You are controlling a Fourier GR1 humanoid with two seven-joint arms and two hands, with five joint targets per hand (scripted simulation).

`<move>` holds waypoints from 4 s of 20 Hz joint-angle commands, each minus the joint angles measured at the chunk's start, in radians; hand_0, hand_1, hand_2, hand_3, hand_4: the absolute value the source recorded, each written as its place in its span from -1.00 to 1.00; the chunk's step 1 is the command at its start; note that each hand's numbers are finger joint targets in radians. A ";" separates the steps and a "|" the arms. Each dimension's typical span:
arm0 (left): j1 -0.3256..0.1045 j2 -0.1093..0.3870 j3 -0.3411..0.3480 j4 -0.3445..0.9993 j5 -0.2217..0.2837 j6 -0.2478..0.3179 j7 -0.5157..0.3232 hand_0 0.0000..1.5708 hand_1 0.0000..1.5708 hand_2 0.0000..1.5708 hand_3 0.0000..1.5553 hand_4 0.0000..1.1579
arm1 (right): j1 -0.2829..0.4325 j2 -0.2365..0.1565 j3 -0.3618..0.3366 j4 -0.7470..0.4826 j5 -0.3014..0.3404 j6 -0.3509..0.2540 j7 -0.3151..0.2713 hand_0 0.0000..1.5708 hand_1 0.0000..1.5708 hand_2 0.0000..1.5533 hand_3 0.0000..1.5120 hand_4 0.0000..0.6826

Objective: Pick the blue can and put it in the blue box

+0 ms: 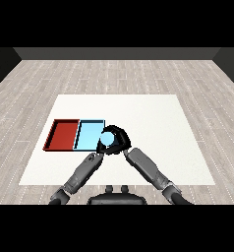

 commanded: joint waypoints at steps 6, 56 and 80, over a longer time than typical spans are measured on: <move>-0.064 -0.018 -0.081 0.093 0.149 0.080 -0.092 1.00 1.00 0.93 0.87 0.94 | 0.036 0.013 -0.011 -0.069 0.031 -0.006 0.051 -1.00 -1.00 -1.00 -1.00 -1.00; -0.364 0.280 0.353 0.804 -0.164 -0.060 0.289 1.00 1.00 0.96 0.82 0.67 | 0.426 -0.169 -0.506 -0.414 -0.062 0.200 0.093 -1.00 -1.00 -1.00 -1.00 -1.00; -0.297 0.169 0.353 0.936 -0.236 0.101 0.257 -1.00 -1.00 -1.00 -1.00 -1.00 | 0.385 -0.134 -0.544 -0.318 -0.077 0.269 0.037 -1.00 -1.00 -1.00 -1.00 -1.00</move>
